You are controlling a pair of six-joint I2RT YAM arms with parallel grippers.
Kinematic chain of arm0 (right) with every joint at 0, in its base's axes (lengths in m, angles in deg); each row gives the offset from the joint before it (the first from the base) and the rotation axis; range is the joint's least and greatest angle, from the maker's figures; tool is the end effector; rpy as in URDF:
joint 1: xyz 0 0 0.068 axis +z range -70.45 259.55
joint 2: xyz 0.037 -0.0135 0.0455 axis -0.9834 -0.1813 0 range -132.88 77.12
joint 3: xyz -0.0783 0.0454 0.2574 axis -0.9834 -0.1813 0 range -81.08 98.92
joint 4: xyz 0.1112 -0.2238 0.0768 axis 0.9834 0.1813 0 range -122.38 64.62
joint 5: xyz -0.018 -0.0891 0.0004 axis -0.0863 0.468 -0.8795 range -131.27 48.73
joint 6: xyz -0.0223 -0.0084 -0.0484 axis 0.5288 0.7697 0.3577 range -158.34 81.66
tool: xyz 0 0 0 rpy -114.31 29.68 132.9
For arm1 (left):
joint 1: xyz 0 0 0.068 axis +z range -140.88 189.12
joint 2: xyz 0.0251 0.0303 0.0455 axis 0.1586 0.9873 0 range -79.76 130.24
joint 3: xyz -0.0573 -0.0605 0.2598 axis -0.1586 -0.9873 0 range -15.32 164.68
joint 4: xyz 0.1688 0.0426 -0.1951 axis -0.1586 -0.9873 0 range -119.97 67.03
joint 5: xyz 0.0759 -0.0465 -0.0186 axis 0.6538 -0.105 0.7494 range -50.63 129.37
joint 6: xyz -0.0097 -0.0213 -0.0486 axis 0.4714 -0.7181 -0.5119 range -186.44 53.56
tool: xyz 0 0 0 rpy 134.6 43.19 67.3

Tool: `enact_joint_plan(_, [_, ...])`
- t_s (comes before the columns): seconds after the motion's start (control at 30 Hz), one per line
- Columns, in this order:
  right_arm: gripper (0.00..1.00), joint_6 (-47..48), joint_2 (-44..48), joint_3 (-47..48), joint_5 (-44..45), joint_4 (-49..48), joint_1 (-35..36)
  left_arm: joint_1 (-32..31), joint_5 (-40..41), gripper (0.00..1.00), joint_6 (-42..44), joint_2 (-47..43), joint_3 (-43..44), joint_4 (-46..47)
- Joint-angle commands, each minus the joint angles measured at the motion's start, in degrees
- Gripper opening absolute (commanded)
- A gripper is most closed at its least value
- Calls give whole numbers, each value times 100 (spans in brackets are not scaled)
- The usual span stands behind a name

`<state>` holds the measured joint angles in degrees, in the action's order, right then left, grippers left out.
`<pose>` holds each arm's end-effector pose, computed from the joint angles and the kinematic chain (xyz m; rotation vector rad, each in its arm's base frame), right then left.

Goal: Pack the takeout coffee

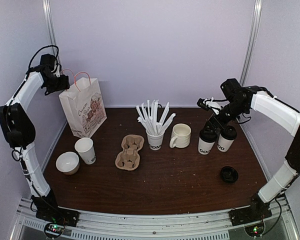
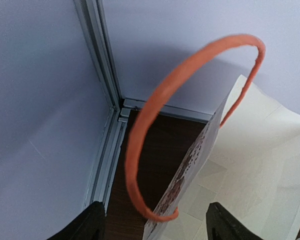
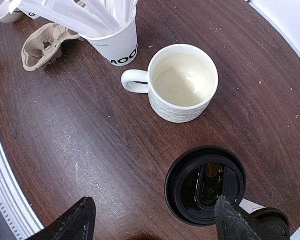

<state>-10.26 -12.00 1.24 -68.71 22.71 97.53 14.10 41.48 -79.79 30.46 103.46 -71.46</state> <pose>0.2955 0.1132 0.3150 -1.1449 2.2938 0.5659 0.4268 0.0385 0.3868 -0.3801 2.2352 -0.0355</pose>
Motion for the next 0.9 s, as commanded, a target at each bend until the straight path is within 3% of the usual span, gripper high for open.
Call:
enact_joint_plan(0.0, [85,-89,126,-51,-145,-145,39,100,-713,68,143,372,615,-110])
enact_joint_plan(0.2, [84,-100,44,-11,-174,-127,39,114,-1045,47,280,557,762,-114])
enact_joint_plan(0.33, [83,-100,9,-2,-174,-112,39,118,-1297,24,341,688,925,-248])
enact_joint_plan(0.63, [82,-100,-9,3,-175,-94,39,118,-1446,13,509,713,1165,-207])
enact_joint_plan(0.77, [82,-100,-42,7,-159,-97,44,110,-1620,0,510,736,1294,-29])
enact_joint_plan(0.87, [81,-94,-60,1,-119,-89,44,101,-1674,0,521,748,1382,103])
